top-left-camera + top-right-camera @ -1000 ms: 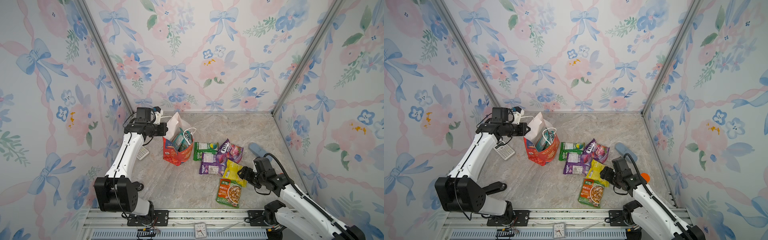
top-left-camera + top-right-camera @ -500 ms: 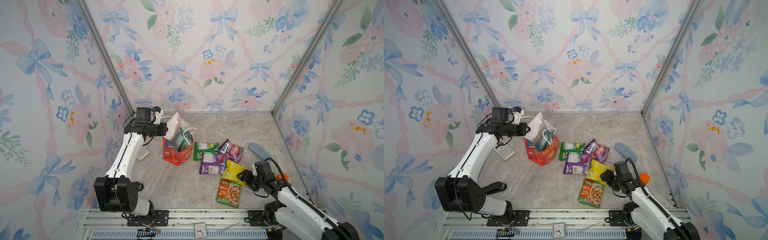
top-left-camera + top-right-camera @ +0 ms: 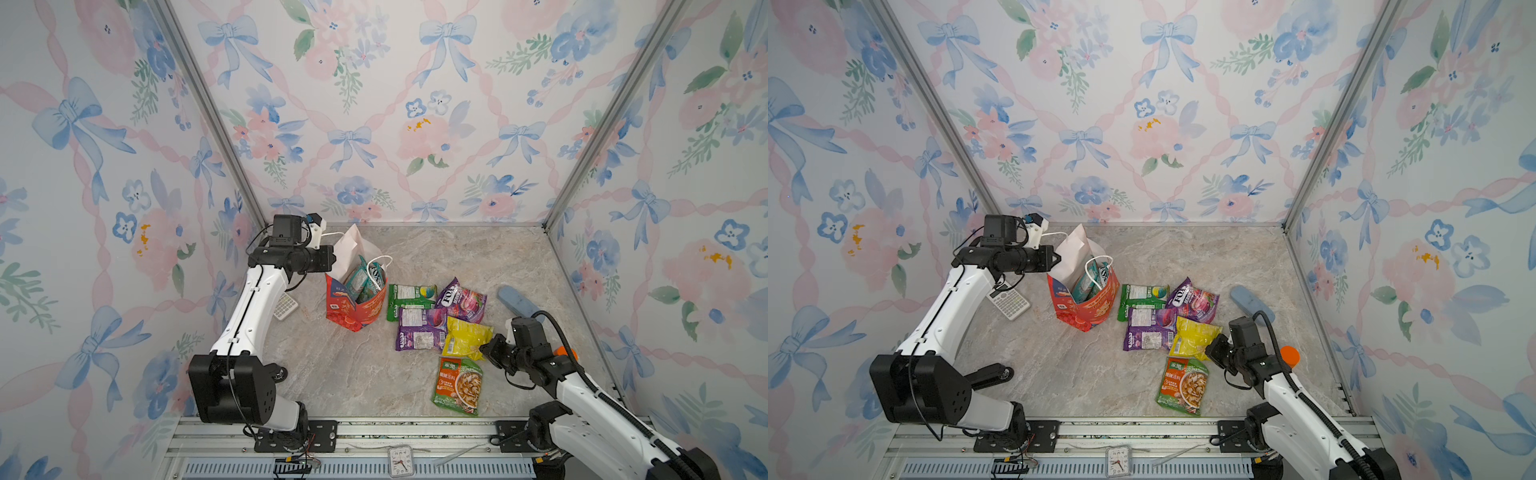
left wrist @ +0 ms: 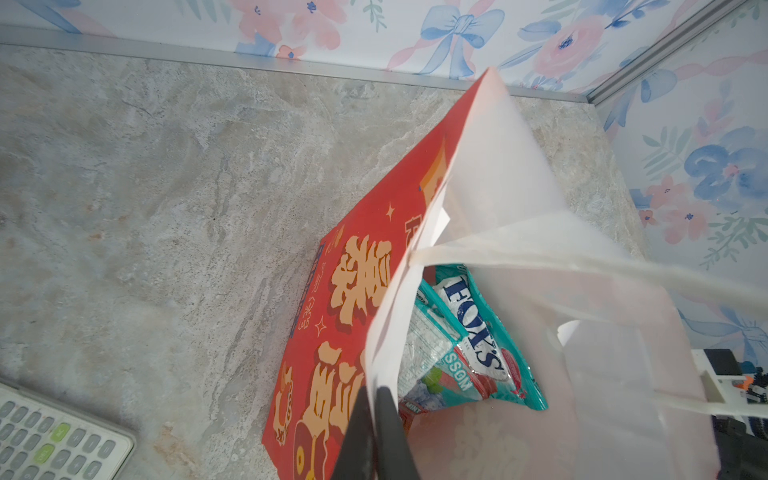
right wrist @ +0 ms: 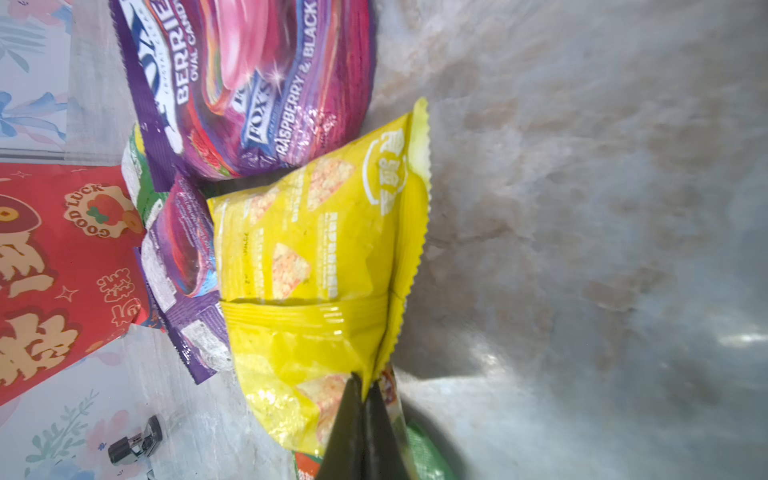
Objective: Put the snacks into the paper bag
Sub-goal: 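Lower the open right gripper over the yellow snack packet and close it, then lift the yellow packet and carry it toward the bag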
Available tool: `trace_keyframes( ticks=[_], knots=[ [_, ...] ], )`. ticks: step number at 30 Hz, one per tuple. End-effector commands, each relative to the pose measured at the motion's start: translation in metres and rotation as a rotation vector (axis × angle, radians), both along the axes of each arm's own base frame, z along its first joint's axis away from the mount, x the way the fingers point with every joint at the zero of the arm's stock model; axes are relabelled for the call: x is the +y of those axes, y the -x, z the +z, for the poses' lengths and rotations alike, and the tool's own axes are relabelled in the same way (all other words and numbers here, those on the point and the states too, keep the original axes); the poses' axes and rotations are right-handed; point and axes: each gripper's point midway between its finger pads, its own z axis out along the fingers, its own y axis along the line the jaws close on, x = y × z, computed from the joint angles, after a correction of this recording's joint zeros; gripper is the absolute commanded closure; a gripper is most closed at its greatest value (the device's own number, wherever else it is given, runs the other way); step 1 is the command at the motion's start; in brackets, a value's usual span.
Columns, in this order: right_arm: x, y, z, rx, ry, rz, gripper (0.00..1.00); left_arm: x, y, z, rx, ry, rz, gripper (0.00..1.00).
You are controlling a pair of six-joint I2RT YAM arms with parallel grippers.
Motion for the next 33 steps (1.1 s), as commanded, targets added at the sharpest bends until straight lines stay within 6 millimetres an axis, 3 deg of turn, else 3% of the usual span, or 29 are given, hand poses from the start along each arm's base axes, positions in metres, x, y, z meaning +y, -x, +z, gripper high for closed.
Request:
trace_keyframes(
  ticks=[1, 11, 19, 24, 33],
  knots=[
    [-0.001, -0.011, 0.027, -0.069, 0.013, 0.009, 1.00, 0.000, 0.008, -0.015, 0.051, -0.010, 0.005, 1.00],
    [0.004, -0.025, 0.088, -0.192, 0.065, 0.078, 1.00, -0.001, 0.007, -0.014, 0.048, -0.010, 0.003, 1.00],
    [0.027, -0.042, 0.130, -0.282, 0.111, 0.183, 1.00, -0.001, 0.007, -0.015, 0.054, -0.002, 0.003, 1.00],
    [0.049, -0.063, 0.156, -0.342, 0.162, 0.266, 1.00, -0.001, 0.007, -0.014, 0.052, -0.006, 0.005, 1.00],
    [0.098, -0.121, 0.228, -0.517, 0.172, 0.386, 1.00, -0.003, 0.007, -0.017, 0.060, -0.002, 0.000, 1.00]
  ],
)
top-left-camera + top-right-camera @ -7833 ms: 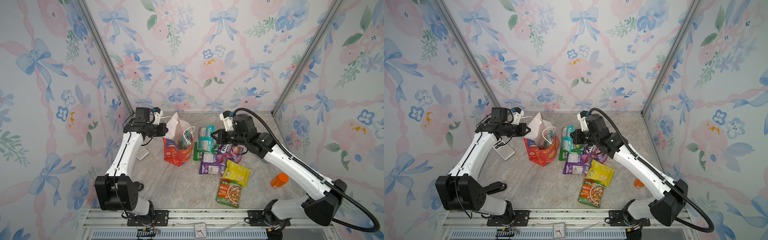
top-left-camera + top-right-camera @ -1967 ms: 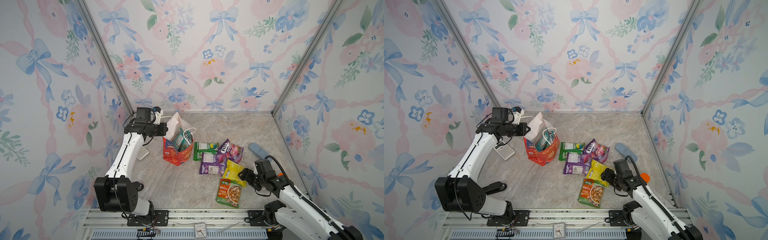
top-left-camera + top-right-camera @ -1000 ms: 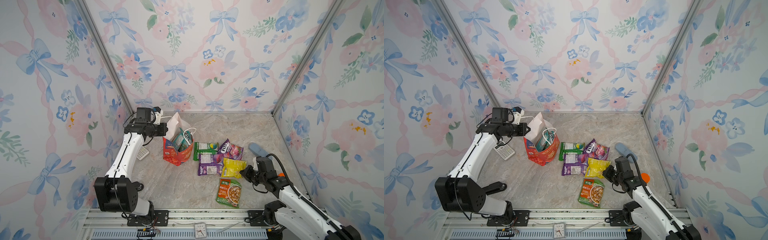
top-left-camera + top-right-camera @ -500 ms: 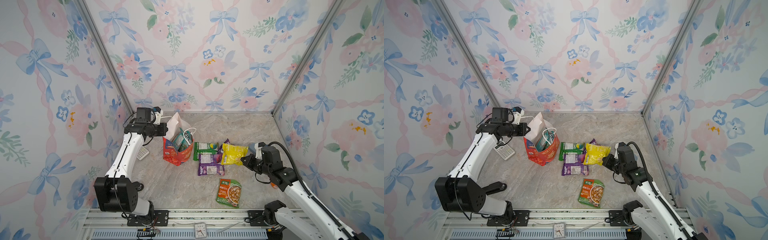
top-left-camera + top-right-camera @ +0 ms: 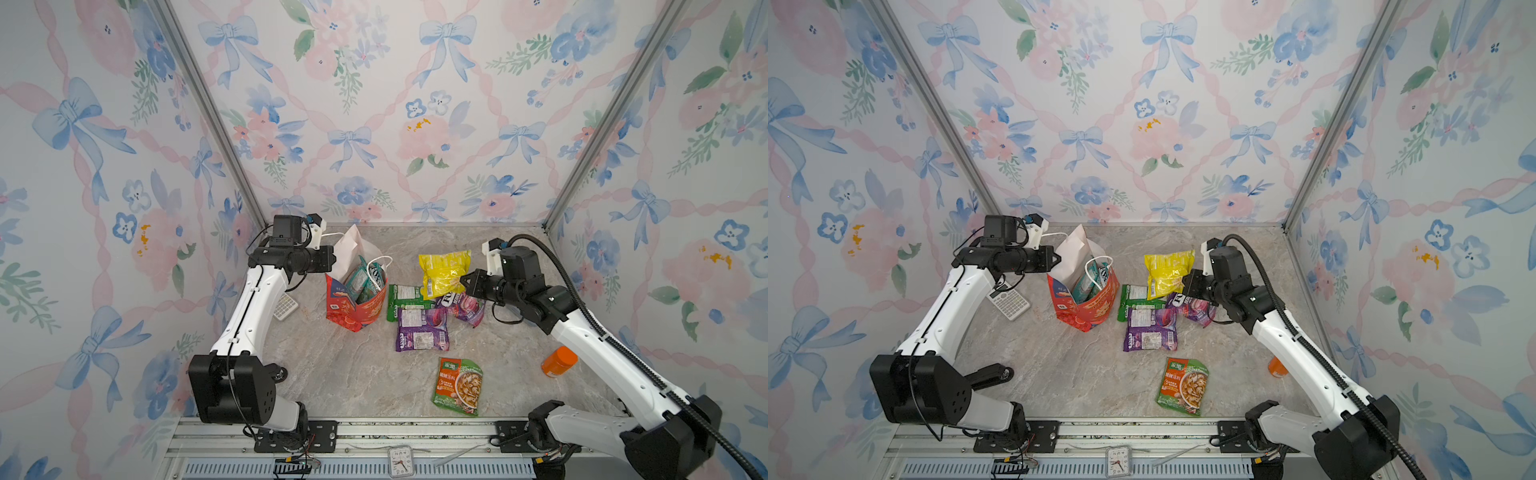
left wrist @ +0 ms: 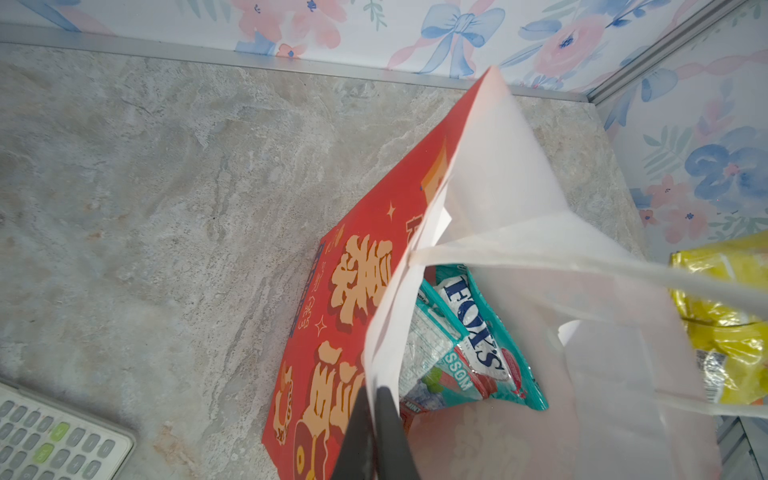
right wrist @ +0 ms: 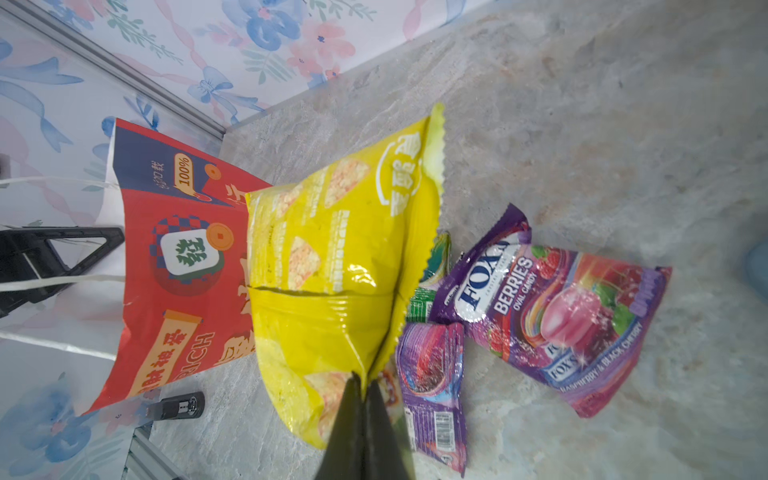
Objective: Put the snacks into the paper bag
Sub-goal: 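Lift the yellow packet and carry it toward the bag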
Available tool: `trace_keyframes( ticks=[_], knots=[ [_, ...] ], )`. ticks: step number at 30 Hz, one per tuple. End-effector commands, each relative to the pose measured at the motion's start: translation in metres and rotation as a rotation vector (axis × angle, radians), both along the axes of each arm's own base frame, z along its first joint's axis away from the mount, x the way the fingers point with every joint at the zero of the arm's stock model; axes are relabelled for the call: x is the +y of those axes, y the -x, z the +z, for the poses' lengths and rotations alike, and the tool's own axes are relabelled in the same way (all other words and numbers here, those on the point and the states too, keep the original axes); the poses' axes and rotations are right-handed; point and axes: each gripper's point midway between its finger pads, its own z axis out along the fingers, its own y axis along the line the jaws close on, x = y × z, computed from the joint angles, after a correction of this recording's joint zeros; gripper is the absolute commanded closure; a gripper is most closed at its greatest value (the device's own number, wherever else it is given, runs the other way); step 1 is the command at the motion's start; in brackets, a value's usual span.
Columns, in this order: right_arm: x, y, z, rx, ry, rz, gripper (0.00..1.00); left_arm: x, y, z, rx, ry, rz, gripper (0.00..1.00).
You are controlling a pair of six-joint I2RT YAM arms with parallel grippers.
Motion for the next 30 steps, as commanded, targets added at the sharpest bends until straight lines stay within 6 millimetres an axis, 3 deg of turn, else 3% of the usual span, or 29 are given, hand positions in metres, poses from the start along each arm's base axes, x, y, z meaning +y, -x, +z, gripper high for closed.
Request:
trace_keyframes(
  ticks=[1, 10, 15, 23, 30],
  knots=[
    [0.020, -0.019, 0.036, -0.106, 0.008, 0.068, 1.00, -0.003, 0.007, -0.016, 0.059, -0.001, -0.001, 1.00],
    [0.071, -0.060, 0.095, -0.229, 0.017, 0.186, 1.00, -0.004, 0.008, -0.014, 0.052, -0.001, -0.004, 1.00],
    [0.106, -0.067, 0.124, -0.296, 0.036, 0.266, 1.00, -0.005, 0.007, -0.016, 0.059, 0.003, -0.008, 1.00],
    [0.160, -0.077, 0.131, -0.332, 0.101, 0.386, 1.00, -0.006, 0.007, -0.019, 0.066, 0.000, -0.008, 1.00],
    [0.189, -0.066, 0.107, -0.306, 0.235, 0.514, 1.00, -0.002, 0.004, -0.009, 0.036, -0.018, 0.011, 1.00]
  ],
)
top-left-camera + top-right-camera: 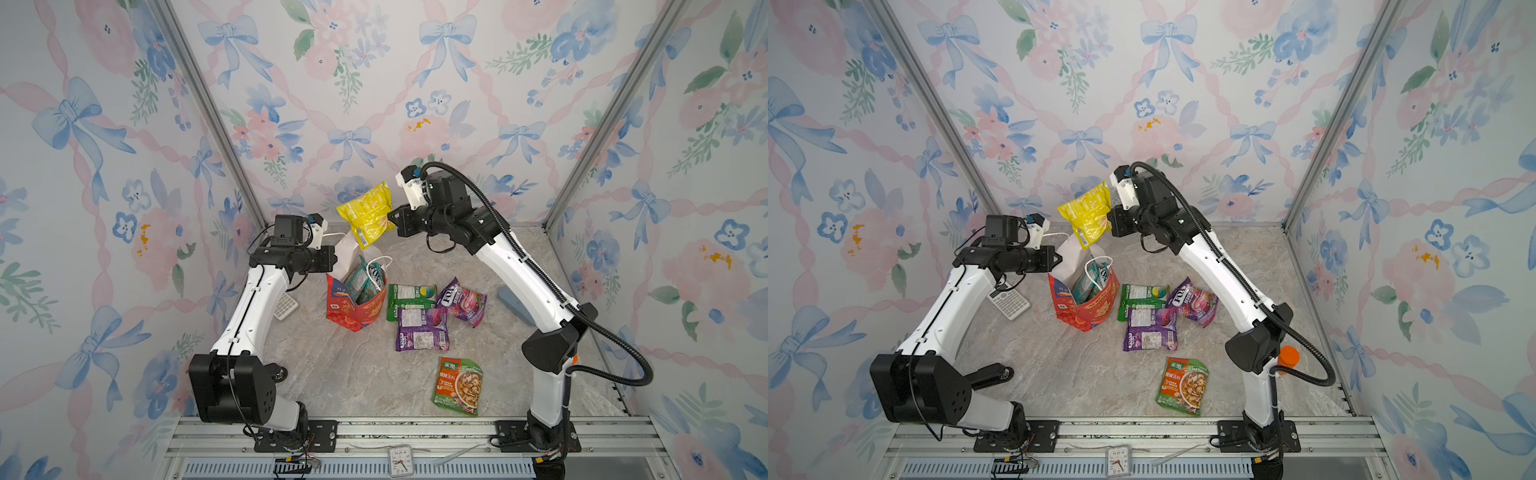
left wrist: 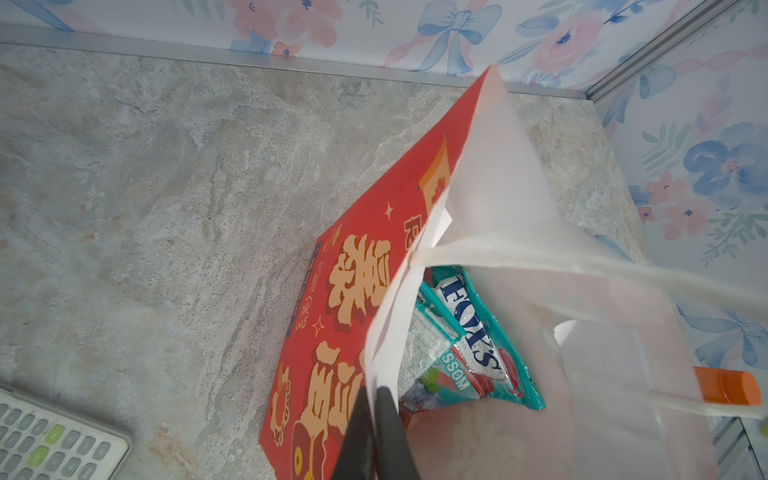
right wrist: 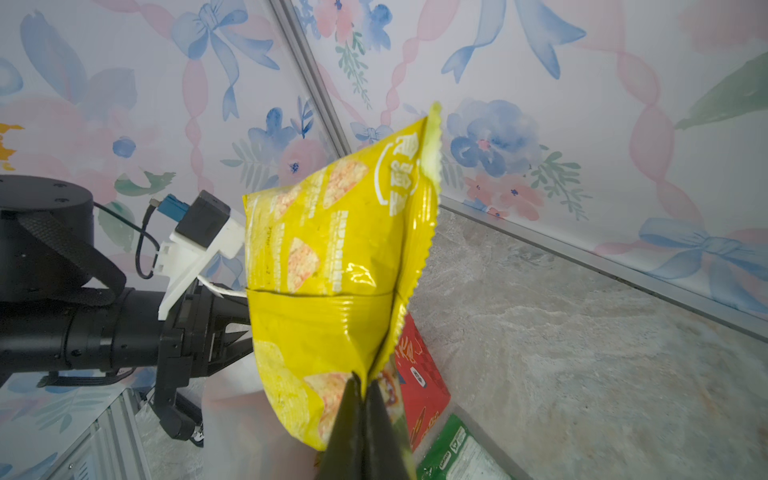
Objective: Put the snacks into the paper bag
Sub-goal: 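Lift the yellow packet and carry it toward the bag, then lower the yellow packet into the bag and open the right gripper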
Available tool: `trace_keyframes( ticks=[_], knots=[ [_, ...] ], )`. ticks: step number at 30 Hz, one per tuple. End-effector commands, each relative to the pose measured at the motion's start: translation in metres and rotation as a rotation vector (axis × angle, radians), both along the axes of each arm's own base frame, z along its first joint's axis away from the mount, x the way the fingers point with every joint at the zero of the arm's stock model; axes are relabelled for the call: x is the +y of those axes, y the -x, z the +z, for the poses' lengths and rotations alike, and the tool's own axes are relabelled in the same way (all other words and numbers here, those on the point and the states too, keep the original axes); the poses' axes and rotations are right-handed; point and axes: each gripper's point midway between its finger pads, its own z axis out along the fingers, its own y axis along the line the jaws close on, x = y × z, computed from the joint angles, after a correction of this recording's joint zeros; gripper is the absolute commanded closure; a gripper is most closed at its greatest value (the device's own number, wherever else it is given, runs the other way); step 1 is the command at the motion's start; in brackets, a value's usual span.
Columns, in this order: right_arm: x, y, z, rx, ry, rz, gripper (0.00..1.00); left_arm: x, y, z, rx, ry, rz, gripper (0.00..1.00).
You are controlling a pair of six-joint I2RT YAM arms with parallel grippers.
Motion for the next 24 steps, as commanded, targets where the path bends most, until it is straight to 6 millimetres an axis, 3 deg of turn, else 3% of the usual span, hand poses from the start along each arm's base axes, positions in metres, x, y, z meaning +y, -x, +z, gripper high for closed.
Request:
trace_keyframes(
  ticks=[1, 13, 24],
  knots=[
    [0.002, 0.015, -0.020, 0.020, 0.124, 0.059, 1.00, 0.003, 0.002, -0.007, 0.031, -0.018, 0.023, 1.00],
    [-0.010, 0.029, -0.040, -0.033, 0.332, 0.106, 1.00, 0.013, 0.003, 0.023, -0.049, -0.054, 0.073, 1.00],
    [-0.011, 0.042, -0.050, -0.093, 0.475, 0.136, 1.00, 0.012, 0.002, 0.017, -0.033, -0.049, 0.068, 1.00]
  ],
)
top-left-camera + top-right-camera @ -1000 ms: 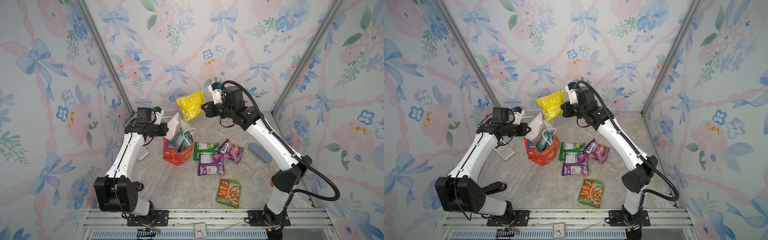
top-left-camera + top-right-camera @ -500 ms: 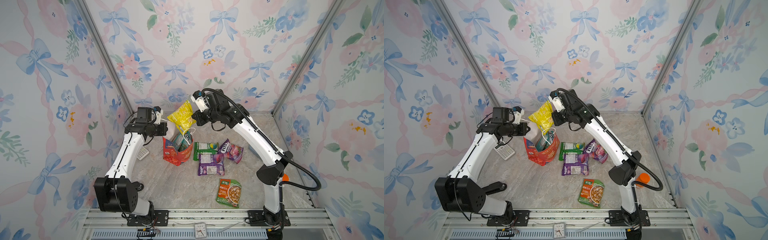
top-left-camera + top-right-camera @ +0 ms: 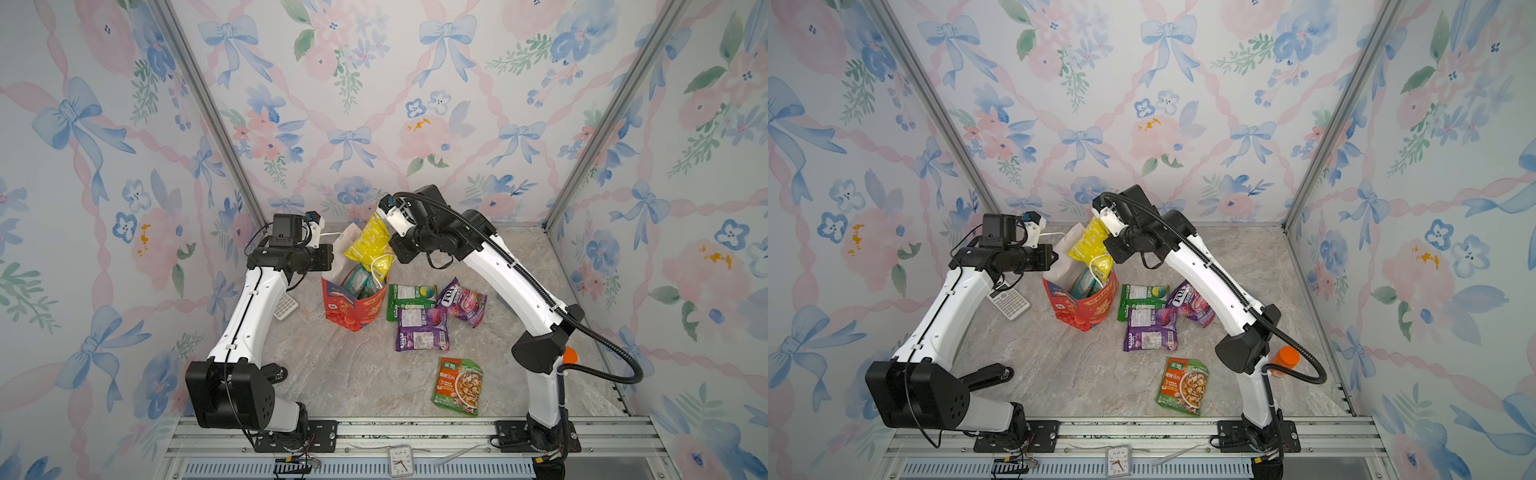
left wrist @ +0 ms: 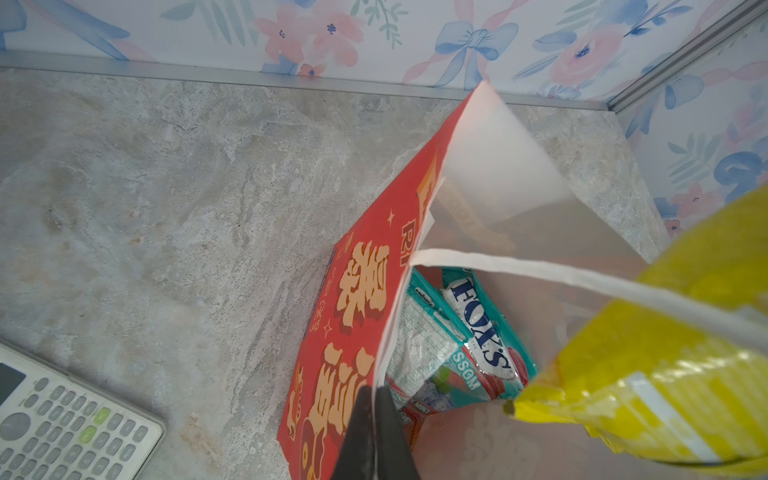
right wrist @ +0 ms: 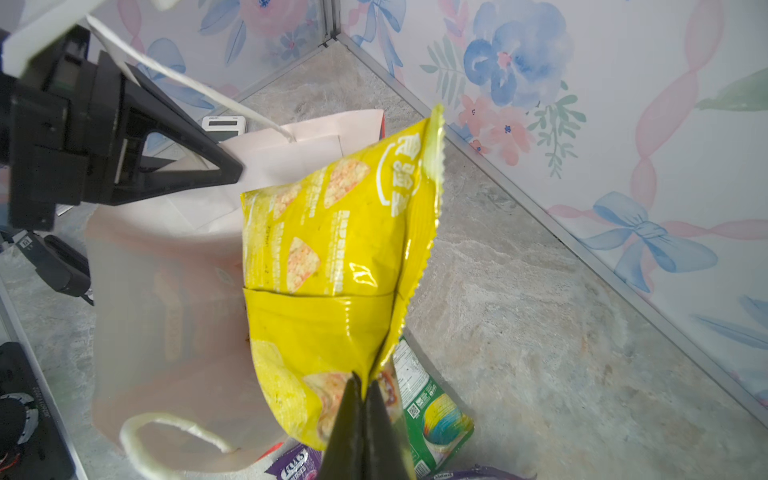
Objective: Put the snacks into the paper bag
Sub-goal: 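Lower the yellow packet into the bag and open the right gripper, then withdraw the right gripper from the bag toward the purple packets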
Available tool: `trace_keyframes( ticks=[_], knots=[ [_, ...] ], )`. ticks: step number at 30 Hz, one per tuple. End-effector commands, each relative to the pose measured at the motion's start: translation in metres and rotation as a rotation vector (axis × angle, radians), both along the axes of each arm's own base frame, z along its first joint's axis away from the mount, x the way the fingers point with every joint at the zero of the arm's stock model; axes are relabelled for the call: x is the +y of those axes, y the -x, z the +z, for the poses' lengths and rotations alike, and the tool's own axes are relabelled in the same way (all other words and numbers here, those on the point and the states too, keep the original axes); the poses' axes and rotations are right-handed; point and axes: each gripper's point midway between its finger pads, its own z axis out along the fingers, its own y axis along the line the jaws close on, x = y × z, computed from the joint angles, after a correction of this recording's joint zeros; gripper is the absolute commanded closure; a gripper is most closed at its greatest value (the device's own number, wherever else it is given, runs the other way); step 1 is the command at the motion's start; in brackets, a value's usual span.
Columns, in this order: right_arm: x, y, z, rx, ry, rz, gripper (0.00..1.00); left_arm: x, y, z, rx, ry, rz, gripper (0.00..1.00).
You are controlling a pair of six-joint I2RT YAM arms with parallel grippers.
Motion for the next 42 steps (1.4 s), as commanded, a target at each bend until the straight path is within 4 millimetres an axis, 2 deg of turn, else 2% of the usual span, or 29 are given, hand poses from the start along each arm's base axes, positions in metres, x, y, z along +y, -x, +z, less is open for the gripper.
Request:
trace_keyframes(
  ticks=[1, 4, 17, 26, 28, 30, 33, 37, 42],
  knots=[
    [-0.001, 0.006, 0.001, -0.036, 0.058, 0.026, 1.00, 0.002, 0.002, 0.006, -0.002, -0.005, 0.019, 1.00],
    [0.007, 0.012, -0.002, -0.045, 0.083, 0.061, 1.00, 0.002, 0.002, 0.007, -0.003, -0.002, 0.016, 1.00],
    [0.045, 0.034, -0.040, 0.004, 0.158, 0.165, 1.00, -0.001, 0.003, 0.007, -0.001, 0.012, 0.004, 1.00],
    [0.054, 0.026, -0.052, 0.031, 0.152, 0.149, 0.99, -0.002, 0.003, 0.005, 0.003, 0.012, 0.000, 1.00],
    [0.055, 0.021, -0.049, 0.029, 0.137, 0.131, 0.90, -0.002, 0.003, 0.005, 0.003, 0.011, 0.001, 1.00],
    [0.053, 0.013, -0.044, 0.014, 0.115, 0.094, 0.64, -0.001, 0.003, 0.004, 0.006, 0.009, 0.000, 1.00],
    [0.048, 0.000, -0.028, -0.009, 0.060, 0.044, 0.41, -0.001, 0.003, 0.002, 0.008, 0.004, 0.001, 1.00],
    [0.034, -0.013, 0.001, -0.037, -0.026, -0.035, 0.32, -0.001, 0.003, 0.001, 0.010, 0.001, 0.000, 1.00],
    [0.009, -0.018, 0.040, -0.080, -0.135, -0.116, 0.22, -0.001, 0.003, 0.000, 0.013, 0.000, -0.001, 1.00]
  ],
)
